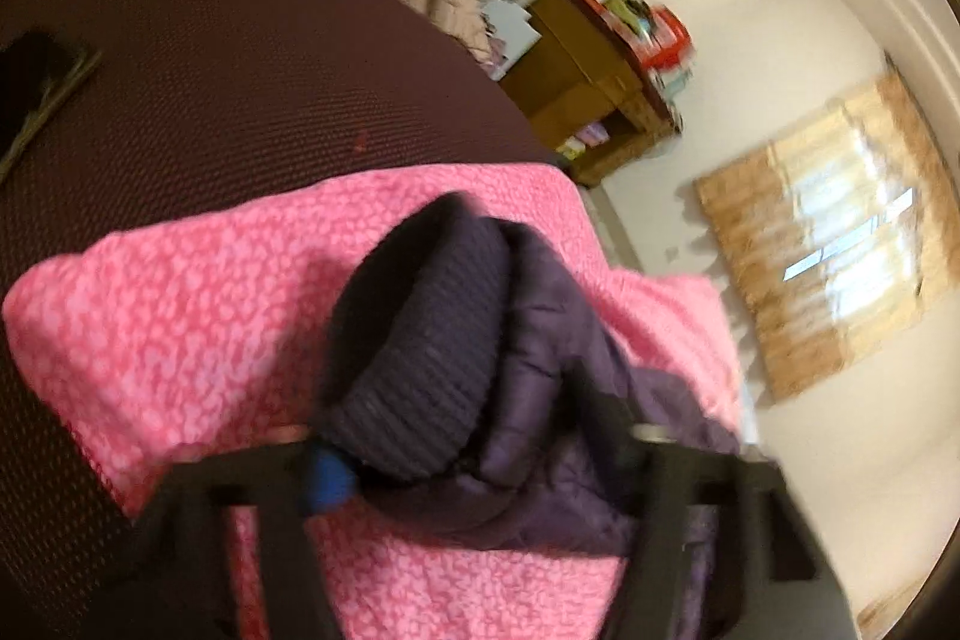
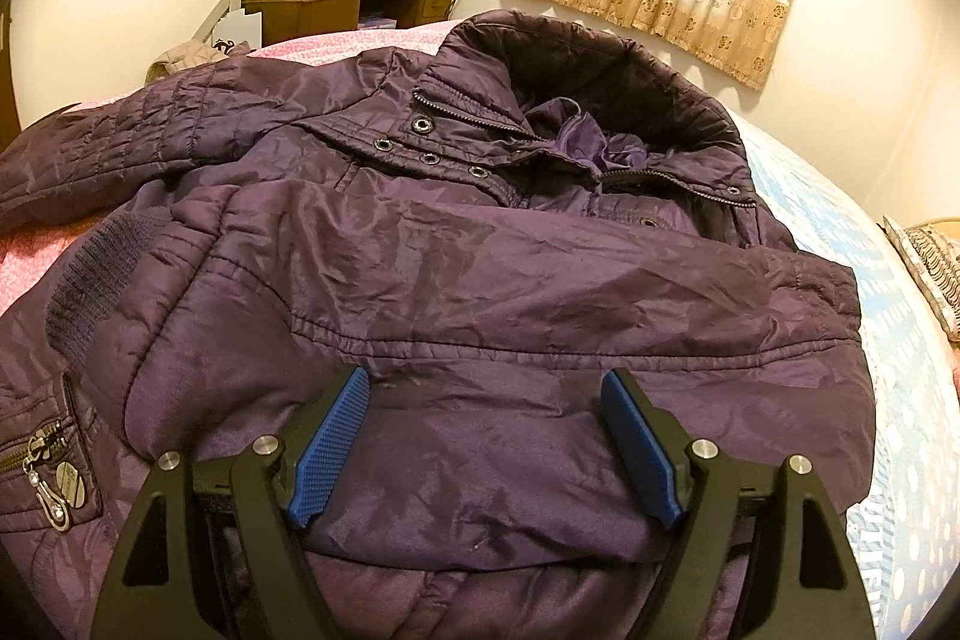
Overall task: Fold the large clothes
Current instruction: 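Reach to the other sleeve cuff and grasp it with the left gripper, then lift the held sleeve and carry it over the jacket with the left gripper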
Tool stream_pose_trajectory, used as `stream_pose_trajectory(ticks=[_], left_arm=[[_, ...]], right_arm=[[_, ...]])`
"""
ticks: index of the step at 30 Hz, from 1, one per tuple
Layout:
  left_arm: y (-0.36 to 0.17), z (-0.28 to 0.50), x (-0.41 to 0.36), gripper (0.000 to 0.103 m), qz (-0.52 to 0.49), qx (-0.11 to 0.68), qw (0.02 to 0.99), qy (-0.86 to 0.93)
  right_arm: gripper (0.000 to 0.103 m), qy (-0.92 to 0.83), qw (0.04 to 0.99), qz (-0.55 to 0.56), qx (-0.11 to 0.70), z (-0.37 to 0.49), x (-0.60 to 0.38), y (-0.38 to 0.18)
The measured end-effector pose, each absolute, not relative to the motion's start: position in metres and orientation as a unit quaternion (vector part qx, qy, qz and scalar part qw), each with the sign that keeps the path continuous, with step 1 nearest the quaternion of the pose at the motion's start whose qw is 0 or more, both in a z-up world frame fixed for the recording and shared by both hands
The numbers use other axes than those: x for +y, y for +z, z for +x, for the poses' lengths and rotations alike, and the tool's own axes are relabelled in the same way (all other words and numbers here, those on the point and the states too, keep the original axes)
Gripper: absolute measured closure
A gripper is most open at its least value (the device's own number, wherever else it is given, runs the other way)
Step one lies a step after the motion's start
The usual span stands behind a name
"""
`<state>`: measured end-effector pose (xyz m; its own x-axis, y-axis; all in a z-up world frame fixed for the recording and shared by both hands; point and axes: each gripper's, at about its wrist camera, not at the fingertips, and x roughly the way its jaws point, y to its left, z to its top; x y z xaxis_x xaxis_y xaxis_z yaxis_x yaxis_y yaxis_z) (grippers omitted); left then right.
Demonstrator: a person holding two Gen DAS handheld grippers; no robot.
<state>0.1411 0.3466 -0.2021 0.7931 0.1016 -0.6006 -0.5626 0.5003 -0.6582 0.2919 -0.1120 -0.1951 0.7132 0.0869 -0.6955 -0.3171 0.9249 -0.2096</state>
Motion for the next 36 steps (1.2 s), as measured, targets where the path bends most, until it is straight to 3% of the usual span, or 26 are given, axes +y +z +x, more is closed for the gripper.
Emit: stream_pose_trajectory(ticks=[1, 4, 12, 22, 30, 36], left_arm=[[-0.199, 0.141, 0.345, 0.07, -0.447, 0.251, 0.836, 0.198], [-0.186, 0.137, 0.342, 0.077, -0.425, 0.24, 0.851, 0.194], [-0.101, 0.142, 0.311, 0.08, -0.336, 0.178, 0.912, 0.153], [-0.012, 0.196, 0.23, 0.083, -0.258, 0.142, 0.955, 0.027], [0.013, 0.238, 0.126, 0.083, -0.184, 0.137, 0.971, -0.073], [-0.009, 0.261, 0.025, 0.083, -0.114, 0.164, 0.968, -0.153]], right_arm=[[0.023, 0.111, 0.912, -0.159, 0.362, 0.292, -0.112, -0.195], [0.023, 0.111, 0.912, -0.159, 0.362, 0.292, -0.112, -0.195], [0.022, 0.13, 0.906, -0.125, 0.383, 0.3, -0.121, -0.195], [0.022, 0.134, 0.926, -0.066, 0.346, 0.278, -0.159, -0.166], [0.022, 0.099, 0.938, -0.003, 0.332, 0.262, -0.218, -0.154], [0.022, 0.083, 0.94, 0.055, 0.325, 0.249, -0.25, -0.15]])
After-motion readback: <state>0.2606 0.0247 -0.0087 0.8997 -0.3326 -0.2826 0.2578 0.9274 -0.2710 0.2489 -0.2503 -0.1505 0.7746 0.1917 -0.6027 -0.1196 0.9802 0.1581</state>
